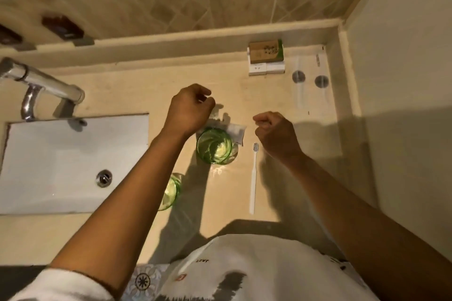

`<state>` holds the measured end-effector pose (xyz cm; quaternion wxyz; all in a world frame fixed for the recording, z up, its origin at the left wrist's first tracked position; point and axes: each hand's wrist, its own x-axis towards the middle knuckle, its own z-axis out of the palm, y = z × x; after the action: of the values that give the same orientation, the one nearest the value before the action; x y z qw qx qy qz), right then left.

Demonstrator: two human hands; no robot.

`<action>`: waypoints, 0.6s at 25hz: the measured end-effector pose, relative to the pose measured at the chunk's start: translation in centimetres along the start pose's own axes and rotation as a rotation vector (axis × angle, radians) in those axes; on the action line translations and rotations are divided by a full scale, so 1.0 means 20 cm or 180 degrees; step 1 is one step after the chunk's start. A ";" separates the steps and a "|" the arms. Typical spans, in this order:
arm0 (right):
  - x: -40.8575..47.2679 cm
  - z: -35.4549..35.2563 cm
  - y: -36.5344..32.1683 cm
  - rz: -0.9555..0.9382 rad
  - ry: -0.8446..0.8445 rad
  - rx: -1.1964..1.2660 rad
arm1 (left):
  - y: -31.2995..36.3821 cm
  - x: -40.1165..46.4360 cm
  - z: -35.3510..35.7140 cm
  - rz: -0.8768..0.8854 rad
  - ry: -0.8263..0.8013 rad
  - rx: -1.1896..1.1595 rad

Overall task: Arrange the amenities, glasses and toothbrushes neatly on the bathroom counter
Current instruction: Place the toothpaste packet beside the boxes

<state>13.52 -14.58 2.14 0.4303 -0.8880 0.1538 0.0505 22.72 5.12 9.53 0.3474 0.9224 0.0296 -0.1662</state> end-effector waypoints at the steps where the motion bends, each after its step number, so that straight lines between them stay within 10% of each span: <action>1: -0.07 0.03 0.01 -0.0201 -0.0085 -0.0266 | -0.07 -0.08 -0.02 -0.0106 0.0058 -0.0082; 15: -0.02 0.21 -0.05 -0.0177 -0.0403 -0.0493 | -0.44 -0.10 -0.01 -0.0820 -0.0331 -0.0670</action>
<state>13.57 -10.67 0.47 0.3706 -0.9176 0.0971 0.1063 19.37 12.00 4.76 0.4189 0.8597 0.1468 -0.2529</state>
